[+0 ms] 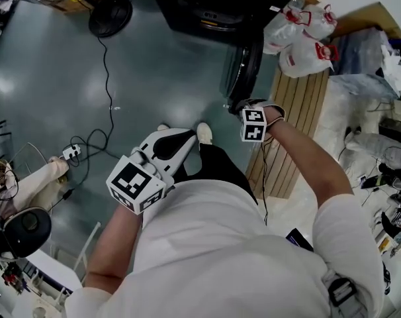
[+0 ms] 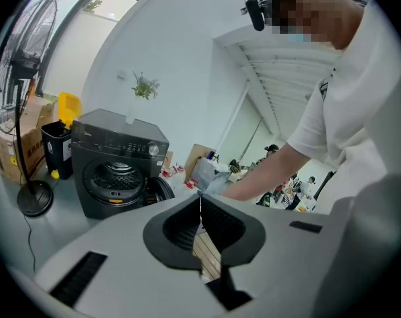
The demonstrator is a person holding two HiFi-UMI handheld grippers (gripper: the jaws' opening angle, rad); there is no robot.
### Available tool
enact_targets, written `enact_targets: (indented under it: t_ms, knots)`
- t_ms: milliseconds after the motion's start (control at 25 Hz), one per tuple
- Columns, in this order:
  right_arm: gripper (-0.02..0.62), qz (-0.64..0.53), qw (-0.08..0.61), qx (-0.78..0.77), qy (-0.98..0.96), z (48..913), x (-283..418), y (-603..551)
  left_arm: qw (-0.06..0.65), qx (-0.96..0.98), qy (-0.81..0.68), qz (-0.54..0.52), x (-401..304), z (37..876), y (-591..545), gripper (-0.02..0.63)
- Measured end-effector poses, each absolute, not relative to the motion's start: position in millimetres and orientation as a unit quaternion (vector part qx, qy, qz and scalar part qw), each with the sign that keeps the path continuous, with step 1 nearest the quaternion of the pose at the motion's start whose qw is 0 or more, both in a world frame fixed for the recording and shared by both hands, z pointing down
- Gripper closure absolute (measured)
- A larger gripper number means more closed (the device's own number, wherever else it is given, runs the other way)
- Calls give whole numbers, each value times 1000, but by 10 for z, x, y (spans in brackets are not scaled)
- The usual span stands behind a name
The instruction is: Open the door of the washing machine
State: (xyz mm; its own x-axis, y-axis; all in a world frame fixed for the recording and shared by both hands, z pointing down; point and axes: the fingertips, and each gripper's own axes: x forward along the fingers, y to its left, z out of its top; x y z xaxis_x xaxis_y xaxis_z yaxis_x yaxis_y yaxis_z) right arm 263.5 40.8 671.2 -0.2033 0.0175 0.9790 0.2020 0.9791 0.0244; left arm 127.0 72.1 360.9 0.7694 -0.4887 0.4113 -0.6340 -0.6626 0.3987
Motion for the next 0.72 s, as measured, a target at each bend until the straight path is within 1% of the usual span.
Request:
enact_targets:
  t_ms: [120, 280, 360, 480, 560, 720]
  knots:
    - [586, 9, 581, 5, -814, 6424, 2583, 363, 263, 903, -314, 133, 1268, 3570, 679, 588]
    - [586, 78, 510, 86, -852, 6001, 2523, 327, 258, 904, -316, 129, 1283, 3528, 625, 588]
    - [586, 127, 452, 125, -874, 5757, 2458, 309, 254, 904, -318, 127, 1277, 3501, 605, 588]
    - [588, 217, 340, 181, -897, 5352, 2396, 248, 250, 904, -323, 125, 1264, 3468, 575, 588]
    - [588, 260, 277, 202, -903, 5093, 2382, 234, 247, 904, -326, 124, 1257, 3441, 566, 588]
    - [588, 303, 189, 215, -909, 4674, 2369, 244, 239, 905, -328, 125, 1269, 3404, 568, 588]
